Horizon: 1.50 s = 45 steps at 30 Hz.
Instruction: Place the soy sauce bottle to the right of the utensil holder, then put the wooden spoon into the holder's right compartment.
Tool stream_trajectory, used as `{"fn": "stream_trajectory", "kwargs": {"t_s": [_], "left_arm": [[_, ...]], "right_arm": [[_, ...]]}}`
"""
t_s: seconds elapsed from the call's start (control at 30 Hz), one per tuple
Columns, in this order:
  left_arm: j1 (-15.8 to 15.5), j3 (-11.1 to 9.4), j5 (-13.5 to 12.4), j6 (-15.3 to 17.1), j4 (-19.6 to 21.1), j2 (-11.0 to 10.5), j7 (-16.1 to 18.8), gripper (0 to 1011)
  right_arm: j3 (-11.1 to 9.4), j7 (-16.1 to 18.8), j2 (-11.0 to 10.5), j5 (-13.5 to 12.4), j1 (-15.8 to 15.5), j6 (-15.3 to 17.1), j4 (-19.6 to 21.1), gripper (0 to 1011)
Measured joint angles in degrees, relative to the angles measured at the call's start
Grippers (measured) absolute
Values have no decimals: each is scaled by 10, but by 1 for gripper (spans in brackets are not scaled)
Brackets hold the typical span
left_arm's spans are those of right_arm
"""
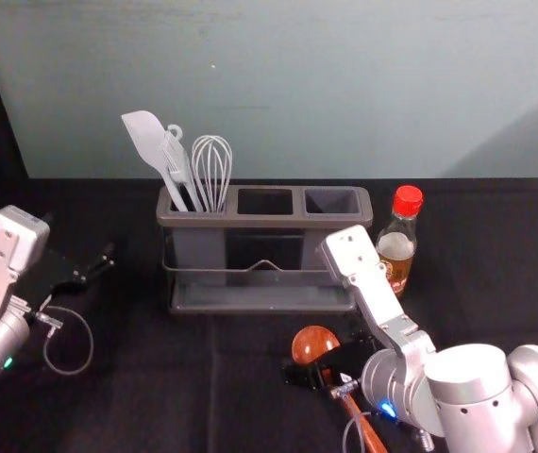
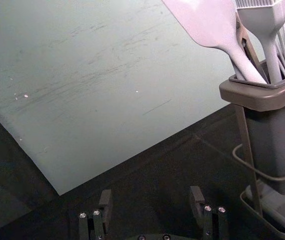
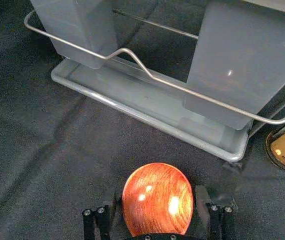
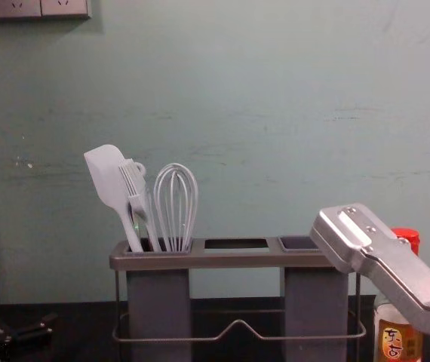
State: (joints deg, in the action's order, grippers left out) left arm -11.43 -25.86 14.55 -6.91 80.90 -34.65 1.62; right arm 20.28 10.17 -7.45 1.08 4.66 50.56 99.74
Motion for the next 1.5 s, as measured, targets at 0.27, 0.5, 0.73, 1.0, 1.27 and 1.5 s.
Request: {"fn": "stream_trajectory", "kwargs": {"t_s": [0.27,0.5,0.73,1.0,1.27,1.5], "left_arm": [[0,0,0,0,0,0,0,1011],[0,0,0,0,0,0,0,1011],[0,0,0,0,0,0,0,1011],[0,0,0,0,0,0,0,1012],[0,0,0,0,0,0,0,1012],[0,0,0,0,0,0,0,1012]], "right_arm": [[-4,8,5,7,1,-2,-6,1002],[-7,17,8,11,2,-11,-13,994],[-11,21,12,20,0,-12,-10,844],[-19,38,0,24,-30,-13,59,838],[-54,77,-34,8,-85,-59,163,837],[-115,98,-58,-36,-159,-208,218,838]]}}
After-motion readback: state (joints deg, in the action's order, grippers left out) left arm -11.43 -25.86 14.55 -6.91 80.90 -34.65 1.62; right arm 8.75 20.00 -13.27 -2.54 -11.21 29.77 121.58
